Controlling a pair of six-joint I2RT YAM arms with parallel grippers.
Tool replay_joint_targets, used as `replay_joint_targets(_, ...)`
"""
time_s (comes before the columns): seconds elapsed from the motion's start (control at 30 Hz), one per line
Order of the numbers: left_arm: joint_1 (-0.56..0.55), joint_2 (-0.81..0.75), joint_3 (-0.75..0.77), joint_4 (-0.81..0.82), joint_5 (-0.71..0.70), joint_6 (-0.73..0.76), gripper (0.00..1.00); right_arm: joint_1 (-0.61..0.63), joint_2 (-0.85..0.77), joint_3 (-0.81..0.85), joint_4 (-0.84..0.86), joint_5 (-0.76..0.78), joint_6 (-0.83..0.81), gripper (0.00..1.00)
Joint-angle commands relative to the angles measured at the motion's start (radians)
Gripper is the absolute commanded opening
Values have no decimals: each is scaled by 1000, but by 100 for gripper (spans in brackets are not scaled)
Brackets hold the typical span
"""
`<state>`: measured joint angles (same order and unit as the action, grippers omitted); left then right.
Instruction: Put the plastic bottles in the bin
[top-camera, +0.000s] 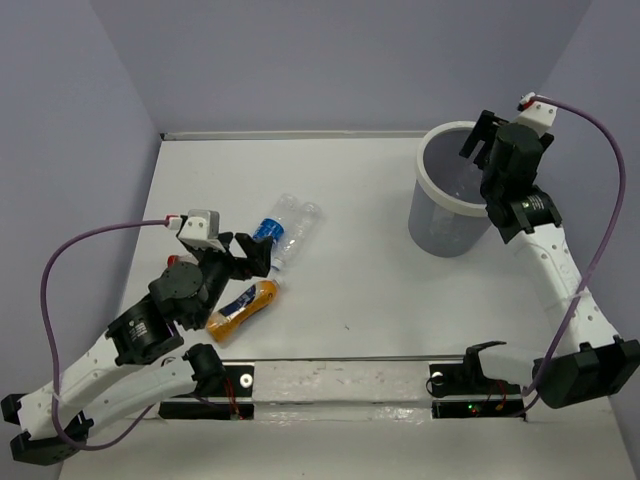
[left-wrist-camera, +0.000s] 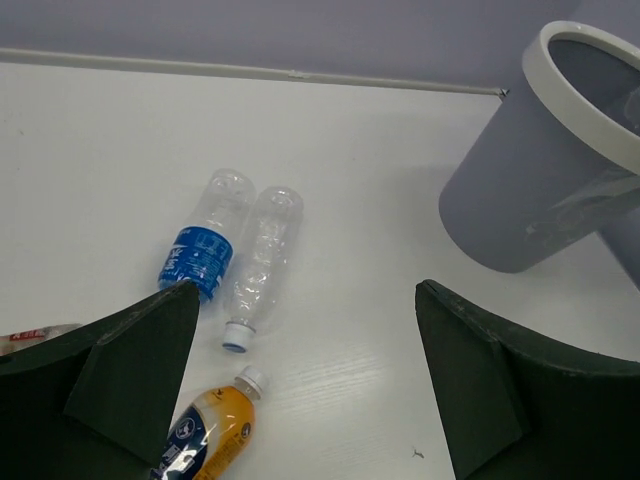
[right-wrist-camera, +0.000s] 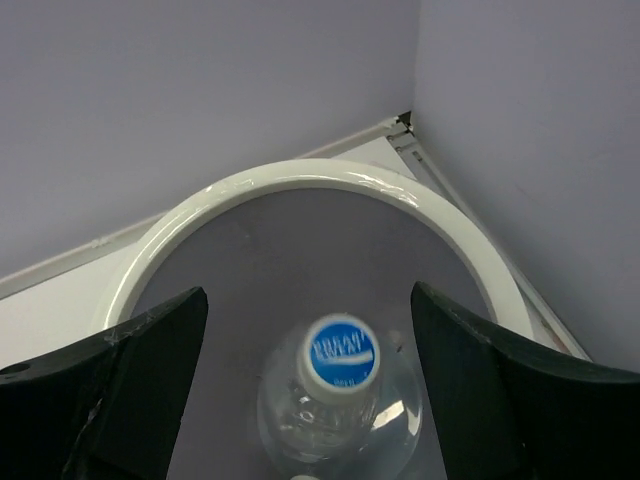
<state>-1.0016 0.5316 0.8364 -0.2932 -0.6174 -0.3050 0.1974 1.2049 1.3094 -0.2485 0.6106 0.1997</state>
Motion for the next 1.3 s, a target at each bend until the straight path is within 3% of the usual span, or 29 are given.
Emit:
replay_joint_targets(0.0, -2, -44, 1, 9, -110, -28, 99, -6, -30, 180, -76, -180, -33, 90)
replay_joint_targets(0.07, -2, -61, 4, 3, -142, -39, 99, -6, -33, 227, -125, -405, -33, 85)
replay_joint_targets(0.1, -3, -67, 3, 3, -149, -45, 99, 6, -31, 226, -133, -668, -22, 84)
replay_joint_targets(0.13, -3, -80, 4, 2, -171, -49, 99, 25, -27, 206, -138, -787, -20, 82)
replay_joint_targets(0.17, -2, -87, 1, -1, -183, -54, 99, 52, -18, 189, -138, -875, -22, 80)
replay_joint_targets(0.23, -3, -96, 1, -11, -209, -65, 99, 225, 18, 150, -137, -943, -70, 78)
replay_joint_targets(0.37, -3, -102, 7, -66, -320, -121, 99, 524, 142, 47, -62, -908, -100, 77)
replay_joint_targets(0.43, -3, -79, 12, -81, -346, -135, 99, 555, 227, 30, 21, -870, -44, 78)
replay_joint_targets(0.57, -2, 7, 18, -100, -325, -151, 99, 567, 320, 8, 80, -726, 113, 82)
replay_joint_targets(0.77, 32, 270, 67, -80, -198, -154, 99, 567, 248, -226, 261, -635, 303, 84)
replay_joint_targets(0.97, 282, 535, 151, 24, 106, -123, 99, 567, 168, -401, 362, -563, 403, 81)
replay_joint_targets(1.1, 362, 744, 214, 45, 172, -85, 99, 567, 122, -470, 387, -589, 418, 80)
replay_joint_targets(1.27, 400, 824, 228, 84, 303, -94, 95, 567, 84, -499, 397, -503, 422, 82)
